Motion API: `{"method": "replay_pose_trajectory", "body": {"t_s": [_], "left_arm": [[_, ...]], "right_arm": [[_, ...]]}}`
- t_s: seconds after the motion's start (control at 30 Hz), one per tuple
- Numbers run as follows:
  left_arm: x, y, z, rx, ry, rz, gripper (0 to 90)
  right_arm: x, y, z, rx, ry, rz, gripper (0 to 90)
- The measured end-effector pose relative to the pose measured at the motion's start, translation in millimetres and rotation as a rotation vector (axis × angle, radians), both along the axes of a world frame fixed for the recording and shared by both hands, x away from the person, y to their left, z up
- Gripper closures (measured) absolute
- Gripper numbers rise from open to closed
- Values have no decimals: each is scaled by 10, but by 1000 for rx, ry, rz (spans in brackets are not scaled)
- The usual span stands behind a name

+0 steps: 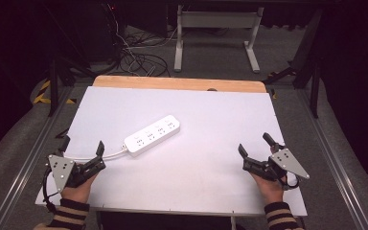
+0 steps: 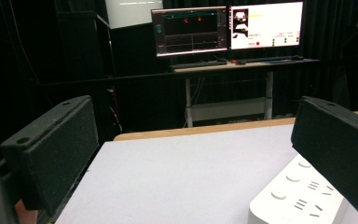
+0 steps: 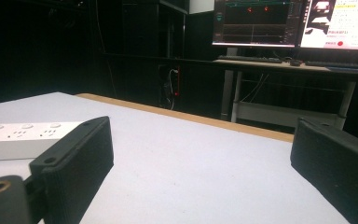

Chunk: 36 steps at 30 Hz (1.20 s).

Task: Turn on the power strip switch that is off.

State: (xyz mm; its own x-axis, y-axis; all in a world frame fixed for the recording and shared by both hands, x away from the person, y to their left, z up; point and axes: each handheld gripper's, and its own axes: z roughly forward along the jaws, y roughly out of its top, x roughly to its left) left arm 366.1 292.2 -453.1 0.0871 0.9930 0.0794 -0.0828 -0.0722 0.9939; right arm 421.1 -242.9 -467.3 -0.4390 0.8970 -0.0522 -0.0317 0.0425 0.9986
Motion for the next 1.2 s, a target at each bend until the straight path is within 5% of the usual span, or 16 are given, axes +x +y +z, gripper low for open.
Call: {"method": "replay_pose_trajectory", "body": {"t_s": [1.2], "left_arm": [[0, 2, 39, -25, -42, -40, 35]], "right_arm": [[-25, -17, 9, 4, 0, 6, 63]]}}
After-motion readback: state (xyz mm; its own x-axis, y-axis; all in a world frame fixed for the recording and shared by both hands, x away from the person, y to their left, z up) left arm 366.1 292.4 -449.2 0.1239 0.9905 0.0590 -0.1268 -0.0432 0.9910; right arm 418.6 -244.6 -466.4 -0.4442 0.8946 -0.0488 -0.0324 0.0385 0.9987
